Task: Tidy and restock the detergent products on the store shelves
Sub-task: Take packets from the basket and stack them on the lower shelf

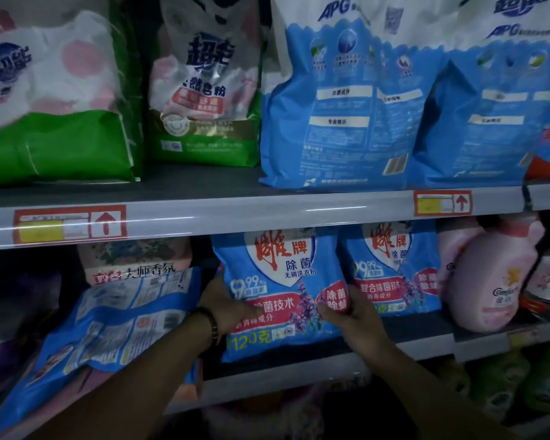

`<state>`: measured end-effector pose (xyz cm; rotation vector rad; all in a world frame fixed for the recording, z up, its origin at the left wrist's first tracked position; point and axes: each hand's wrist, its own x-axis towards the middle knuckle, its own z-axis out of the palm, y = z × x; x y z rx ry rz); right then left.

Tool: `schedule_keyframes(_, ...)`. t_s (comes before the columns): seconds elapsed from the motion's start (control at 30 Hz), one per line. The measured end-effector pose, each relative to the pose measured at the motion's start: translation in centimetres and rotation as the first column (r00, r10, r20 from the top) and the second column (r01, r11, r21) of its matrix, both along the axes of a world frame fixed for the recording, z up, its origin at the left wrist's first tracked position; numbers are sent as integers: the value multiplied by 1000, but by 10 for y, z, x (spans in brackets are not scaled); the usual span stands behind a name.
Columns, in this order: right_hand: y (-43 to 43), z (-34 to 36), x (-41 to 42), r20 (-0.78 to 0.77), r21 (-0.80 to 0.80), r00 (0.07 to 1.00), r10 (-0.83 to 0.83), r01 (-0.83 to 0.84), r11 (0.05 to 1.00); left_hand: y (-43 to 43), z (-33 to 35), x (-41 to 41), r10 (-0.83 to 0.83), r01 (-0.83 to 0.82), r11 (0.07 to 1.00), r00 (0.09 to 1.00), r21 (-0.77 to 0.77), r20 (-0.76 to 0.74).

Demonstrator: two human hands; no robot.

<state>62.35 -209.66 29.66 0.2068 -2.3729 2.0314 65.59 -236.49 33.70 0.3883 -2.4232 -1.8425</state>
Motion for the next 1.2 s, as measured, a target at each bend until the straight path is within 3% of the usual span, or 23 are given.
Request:
schedule_keyframes(0.13,-22,3,-45,-24,151,999,-40,43,988,-7,6,-36,89,-94,995,992,-46,-93)
schedule_keyframes(0.23,-50,-8,-74,-47,278,970,-237,240,930,-3,-4,-59,281,-308,942,941,-131,-190)
schedule_keyframes(0.33,-77,-21,-74,-12,320,939,-344,330,888,16,-34,-63,461,-479,860,877,-176,-132)
schedule_keyframes(0.43,-94,-31,-50,-45,263,946,-322,322,909,32,-56,-58,509,-510,846,859,-155,-48)
schedule_keyframes(0.57,-105,-38,-21,-230,262,921,-313,369,892,35,-74,-50,483,-483,851,874,-206,-53)
schedule_keyframes(0.67,-105,-33,-26,-286,363,926,-245,341,867,30,-75,-58,474,-467,827,879,-313,-58)
schedule_keyframes(0.77,-99,-21,-41,-298,584,941,-162,313,749,25,-75,-70,425,-392,819,905,-419,-15)
schedule_keyframes(0.9,-96,-24,-52,-237,733,969,-70,226,642,22,-80,-85,400,-343,853,914,-394,71)
schedule_keyframes(1.1,-78,-4,-59,-35,717,999,16,14,697,7,-74,-92,316,-268,938,924,-221,218)
schedule_keyframes(1.2,-66,13,-52,51,630,996,74,-90,772,14,-53,-78,375,-349,927,889,-140,262)
